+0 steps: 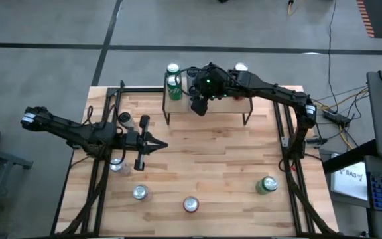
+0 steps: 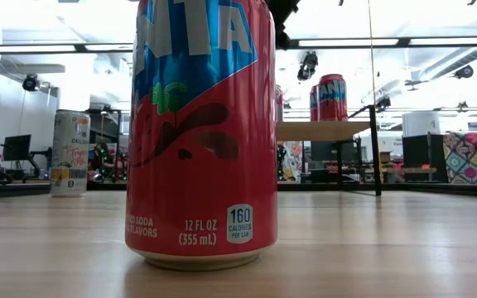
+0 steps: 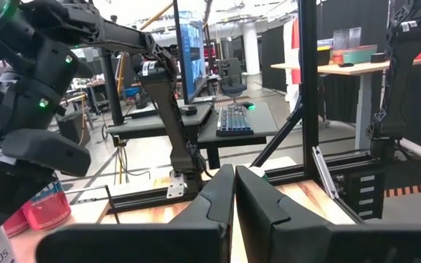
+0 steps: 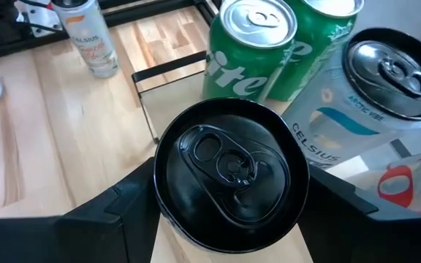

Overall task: Place canned beverage on shelf
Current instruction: Put the white blue soda can on the shelf aligned with the other white blue soda can

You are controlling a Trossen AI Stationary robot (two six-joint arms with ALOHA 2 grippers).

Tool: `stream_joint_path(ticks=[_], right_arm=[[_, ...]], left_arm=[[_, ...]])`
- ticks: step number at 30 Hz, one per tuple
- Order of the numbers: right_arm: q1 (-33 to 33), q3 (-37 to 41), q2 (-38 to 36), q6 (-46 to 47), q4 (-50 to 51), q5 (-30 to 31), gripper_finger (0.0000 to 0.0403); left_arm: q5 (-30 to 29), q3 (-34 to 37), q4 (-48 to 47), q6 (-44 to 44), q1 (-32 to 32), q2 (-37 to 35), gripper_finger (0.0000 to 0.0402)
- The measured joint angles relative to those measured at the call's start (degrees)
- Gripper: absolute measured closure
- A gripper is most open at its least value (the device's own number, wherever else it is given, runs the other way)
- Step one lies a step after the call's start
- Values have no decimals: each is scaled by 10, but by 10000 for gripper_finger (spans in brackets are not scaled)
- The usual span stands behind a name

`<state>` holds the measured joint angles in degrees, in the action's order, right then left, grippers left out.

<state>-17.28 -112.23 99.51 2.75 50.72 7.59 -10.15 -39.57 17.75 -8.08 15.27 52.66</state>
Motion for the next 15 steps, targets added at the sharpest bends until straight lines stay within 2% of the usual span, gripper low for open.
stream_joint_path(ticks=[15], right_arm=[[0,3,0,7,1,31,138]], left_arm=[[0,0,-4,0,0,0,402]])
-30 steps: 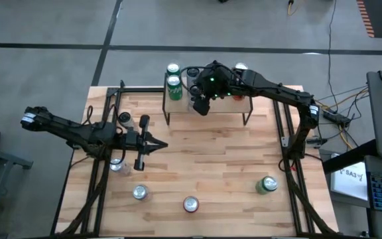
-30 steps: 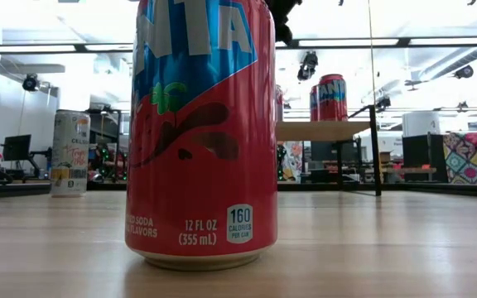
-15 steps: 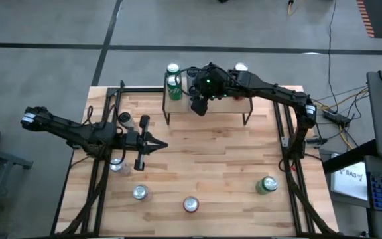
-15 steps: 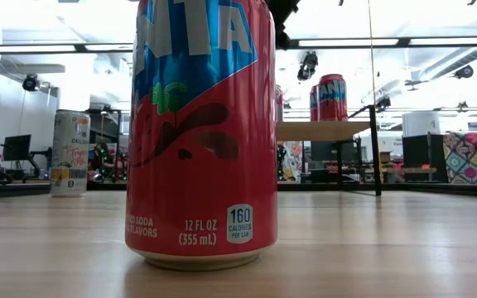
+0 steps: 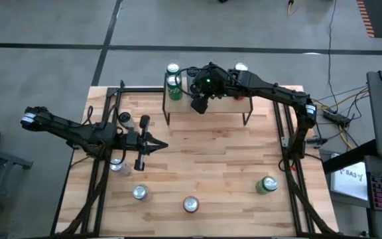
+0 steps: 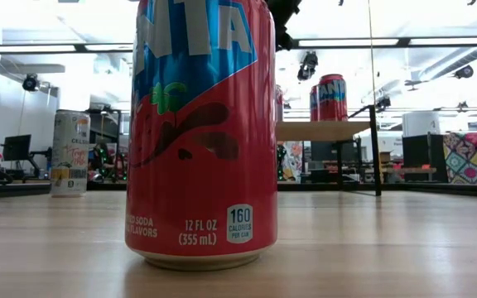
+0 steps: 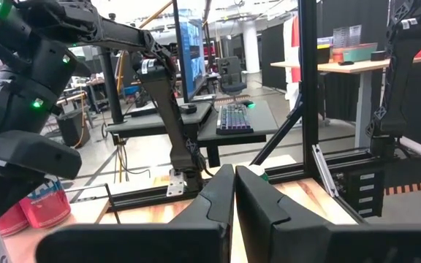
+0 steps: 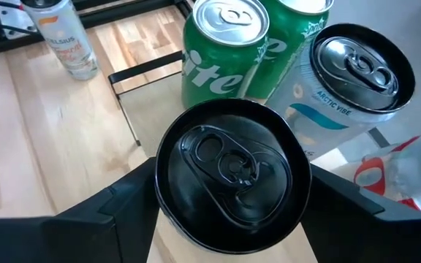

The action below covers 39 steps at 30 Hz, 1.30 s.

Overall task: Place canned beverage on shelf
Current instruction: Put the white blue soda can on the shelf aligned with the other white blue soda can

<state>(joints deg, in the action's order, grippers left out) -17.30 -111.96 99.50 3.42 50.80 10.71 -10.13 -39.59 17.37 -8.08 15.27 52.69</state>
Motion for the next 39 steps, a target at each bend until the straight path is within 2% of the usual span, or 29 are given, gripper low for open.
stream_joint_path(ticks=[11,22,31,39], right_arm=[[0,0,0,-1,0,-1,129],[0,0,-2,0,-4,0,102],[0,0,-2,-3,-5,1,106],[0,0,-2,-20,-6,44,106]], left_arm=[[0,0,0,0,0,0,402],[0,0,0,0,0,0,402],[0,0,-4,0,0,0,402],[0,0,-4,0,0,0,402]])
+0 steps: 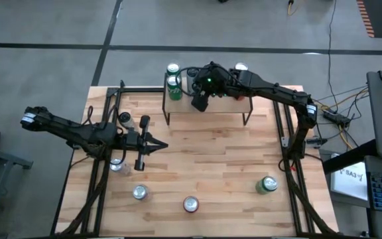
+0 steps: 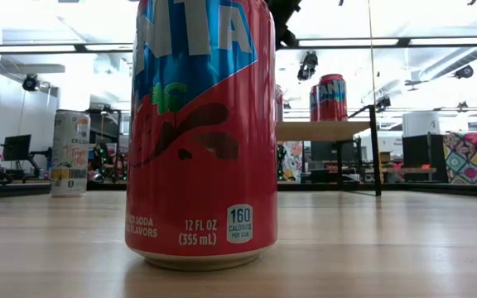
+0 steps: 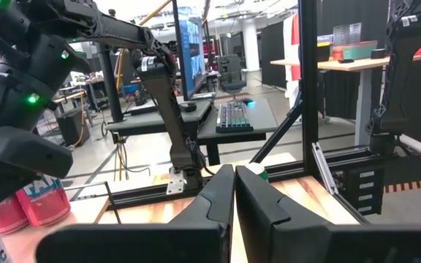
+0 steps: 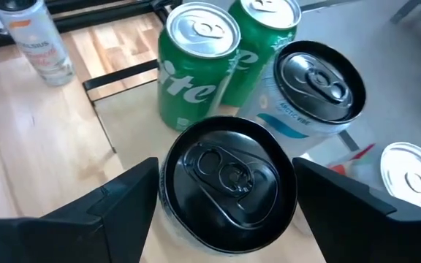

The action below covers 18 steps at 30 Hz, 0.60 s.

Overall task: Place canned beverage on shelf
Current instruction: Put the white blue soda can on the shelf aligned with the other white blue soda can

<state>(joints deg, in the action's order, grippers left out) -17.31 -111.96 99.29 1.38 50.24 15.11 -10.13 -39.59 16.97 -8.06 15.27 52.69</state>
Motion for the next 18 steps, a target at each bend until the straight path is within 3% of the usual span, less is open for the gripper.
stream_joint_path(ticks=[18], right_arm=[[0,0,-9,-22,-26,0,106]], left_arm=[[0,0,-1,1,0,0,402]])
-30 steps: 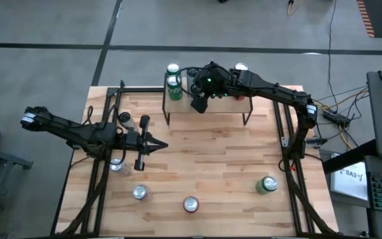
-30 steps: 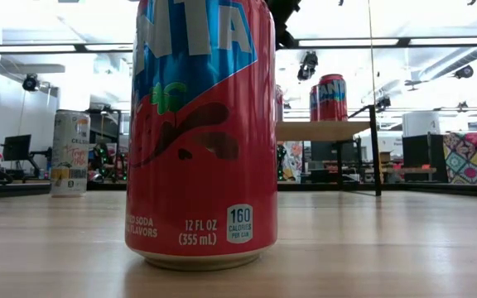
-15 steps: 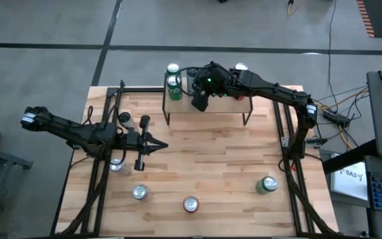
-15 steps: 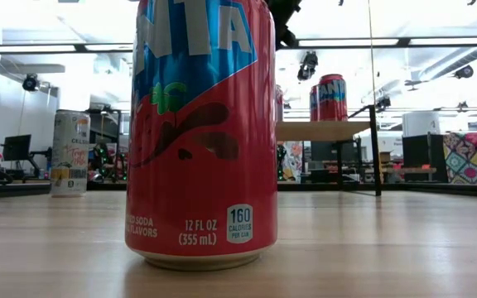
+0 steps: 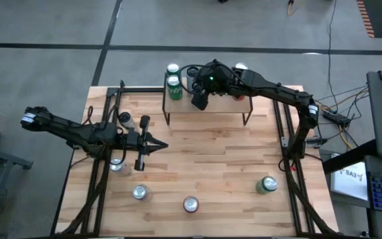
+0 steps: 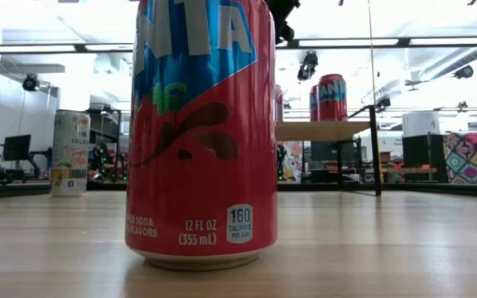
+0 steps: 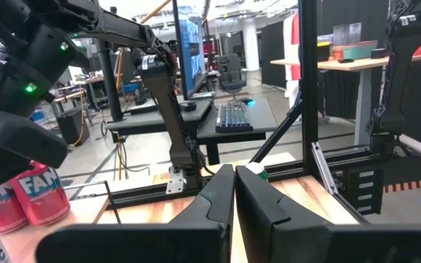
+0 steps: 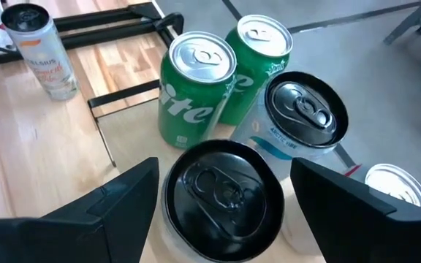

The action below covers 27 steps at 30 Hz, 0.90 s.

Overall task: Place canned beverage on shelf
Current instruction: Put the white blue soda can on the shelf aligned with the other white blue soda can

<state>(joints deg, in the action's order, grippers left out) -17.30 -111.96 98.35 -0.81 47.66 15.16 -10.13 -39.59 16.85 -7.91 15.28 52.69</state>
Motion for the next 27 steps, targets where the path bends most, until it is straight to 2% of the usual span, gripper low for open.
stream_joint_path(ticks=[11,22,27], right_arm=[[6,0,-38,-8,-2,0,106],[55,0,-93,-49,0,-6,107],[74,15,-121,-54,-1,-41,136]], left_arm=[[0,0,-3,0,0,0,402],[0,0,-3,0,0,0,402],[0,0,-3,0,0,0,402]])
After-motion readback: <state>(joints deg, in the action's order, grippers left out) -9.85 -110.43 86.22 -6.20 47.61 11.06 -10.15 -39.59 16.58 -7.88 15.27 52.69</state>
